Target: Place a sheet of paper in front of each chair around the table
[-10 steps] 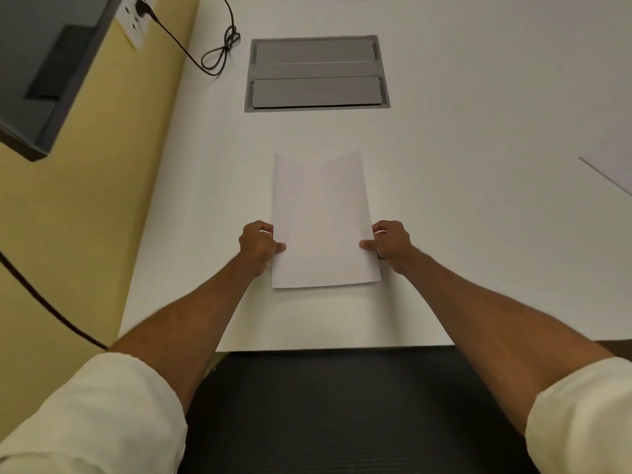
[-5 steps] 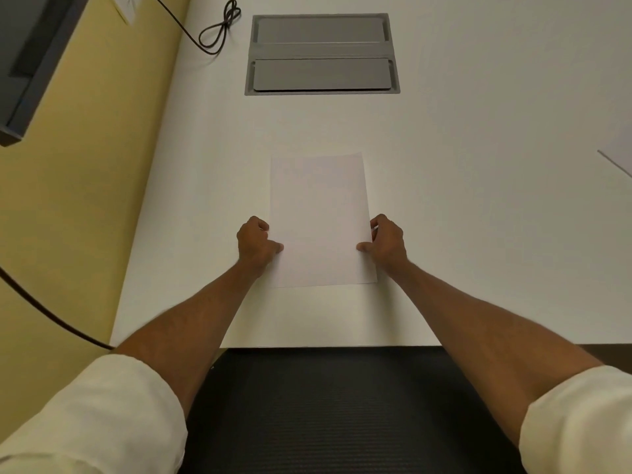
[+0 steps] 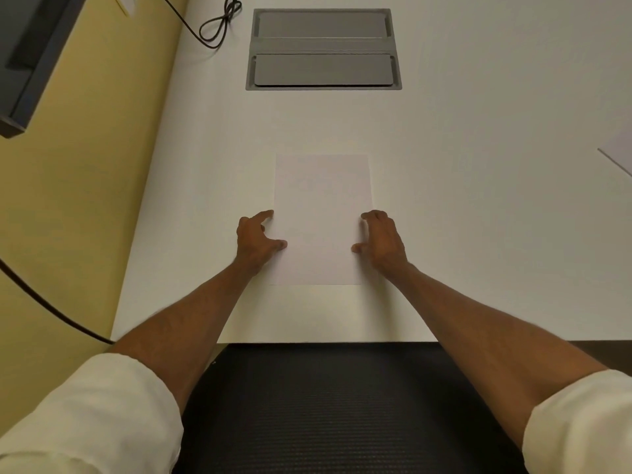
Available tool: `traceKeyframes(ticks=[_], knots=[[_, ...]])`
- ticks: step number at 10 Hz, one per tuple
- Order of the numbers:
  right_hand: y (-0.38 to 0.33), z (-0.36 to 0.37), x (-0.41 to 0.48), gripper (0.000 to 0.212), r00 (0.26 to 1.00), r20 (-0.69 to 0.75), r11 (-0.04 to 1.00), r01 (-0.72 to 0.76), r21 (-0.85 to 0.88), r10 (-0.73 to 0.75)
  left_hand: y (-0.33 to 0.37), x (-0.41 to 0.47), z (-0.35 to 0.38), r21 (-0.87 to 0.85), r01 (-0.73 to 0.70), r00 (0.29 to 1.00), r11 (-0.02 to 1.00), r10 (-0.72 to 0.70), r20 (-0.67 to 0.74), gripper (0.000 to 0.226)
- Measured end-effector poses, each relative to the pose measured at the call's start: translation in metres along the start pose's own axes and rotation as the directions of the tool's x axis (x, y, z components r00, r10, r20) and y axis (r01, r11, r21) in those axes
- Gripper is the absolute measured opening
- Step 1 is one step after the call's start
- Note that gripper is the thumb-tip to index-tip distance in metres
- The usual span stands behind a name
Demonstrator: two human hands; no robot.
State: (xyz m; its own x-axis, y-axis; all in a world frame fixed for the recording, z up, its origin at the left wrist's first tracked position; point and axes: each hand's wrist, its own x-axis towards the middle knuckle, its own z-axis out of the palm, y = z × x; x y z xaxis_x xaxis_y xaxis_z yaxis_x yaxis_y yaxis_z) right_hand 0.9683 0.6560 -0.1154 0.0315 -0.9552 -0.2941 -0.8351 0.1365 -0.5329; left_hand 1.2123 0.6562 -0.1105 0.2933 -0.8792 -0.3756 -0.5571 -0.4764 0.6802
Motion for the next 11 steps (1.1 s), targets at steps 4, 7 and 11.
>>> traceKeyframes(ticks=[4, 7, 11], knots=[[0.000, 0.008, 0.007, 0.057, 0.998, 0.048, 0.997, 0.038, -0.067, -0.035, -0.007, 0.006, 0.001, 0.068, -0.045, 0.999, 0.997, 0.043, 0.028, 0.069], [-0.005, 0.002, -0.004, 0.057, 0.999, -0.002, 0.999, 0.032, 0.031, -0.032, -0.012, 0.005, -0.006, -0.002, -0.030, 0.999, 1.000, 0.030, 0.026, 0.077], [-0.019, -0.052, -0.024, 0.066, 0.992, -0.119, 0.989, 0.021, -0.144, -0.038, 0.043, -0.018, -0.030, 0.316, -0.178, 0.980, 0.932, 0.196, -0.027, 0.058]])
